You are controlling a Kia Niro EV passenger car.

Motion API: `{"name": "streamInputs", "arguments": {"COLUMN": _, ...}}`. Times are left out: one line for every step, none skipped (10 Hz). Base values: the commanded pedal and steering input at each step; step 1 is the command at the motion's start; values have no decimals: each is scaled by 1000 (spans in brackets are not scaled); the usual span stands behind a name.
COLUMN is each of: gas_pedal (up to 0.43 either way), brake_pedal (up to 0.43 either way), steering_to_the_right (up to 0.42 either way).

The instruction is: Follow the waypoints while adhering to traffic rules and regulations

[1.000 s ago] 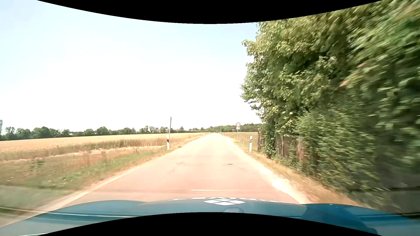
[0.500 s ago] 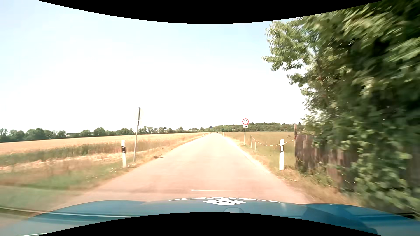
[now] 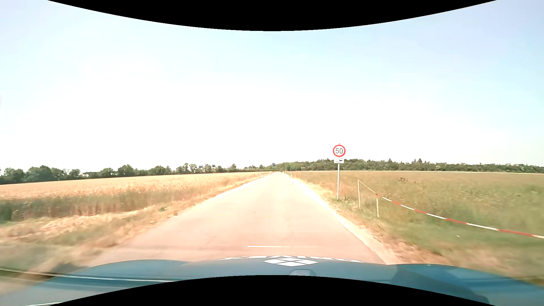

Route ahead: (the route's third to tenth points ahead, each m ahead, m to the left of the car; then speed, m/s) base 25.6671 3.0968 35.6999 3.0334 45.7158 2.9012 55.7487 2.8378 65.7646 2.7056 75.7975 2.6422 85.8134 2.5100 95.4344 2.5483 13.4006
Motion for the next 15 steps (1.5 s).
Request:
{"name": "streamInputs", "arguments": {"gas_pedal": 177, "brake_pedal": 0, "steering_to_the_right": -4}}
{"name": "streamInputs", "arguments": {"gas_pedal": 177, "brake_pedal": 0, "steering_to_the_right": -4}}
{"name": "streamInputs", "arguments": {"gas_pedal": 177, "brake_pedal": 0, "steering_to_the_right": -4}}
{"name": "streamInputs", "arguments": {"gas_pedal": 169, "brake_pedal": 0, "steering_to_the_right": -4}}
{"name": "streamInputs", "arguments": {"gas_pedal": 169, "brake_pedal": 0, "steering_to_the_right": -4}}
{"name": "streamInputs", "arguments": {"gas_pedal": 169, "brake_pedal": 0, "steering_to_the_right": -4}}
{"name": "streamInputs", "arguments": {"gas_pedal": 169, "brake_pedal": 0, "steering_to_the_right": -4}}
{"name": "streamInputs", "arguments": {"gas_pedal": 169, "brake_pedal": 0, "steering_to_the_right": -4}}
{"name": "streamInputs", "arguments": {"gas_pedal": 169, "brake_pedal": 0, "steering_to_the_right": -4}}
{"name": "streamInputs", "arguments": {"gas_pedal": 169, "brake_pedal": 0, "steering_to_the_right": -4}}
{"name": "streamInputs", "arguments": {"gas_pedal": 169, "brake_pedal": 0, "steering_to_the_right": -3}}
{"name": "streamInputs", "arguments": {"gas_pedal": 169, "brake_pedal": 0, "steering_to_the_right": -3}}
{"name": "streamInputs", "arguments": {"gas_pedal": 169, "brake_pedal": 0, "steering_to_the_right": -3}}
{"name": "streamInputs", "arguments": {"gas_pedal": 150, "brake_pedal": 0, "steering_to_the_right": -3}}
{"name": "streamInputs", "arguments": {"gas_pedal": 138, "brake_pedal": 0, "steering_to_the_right": -3}}
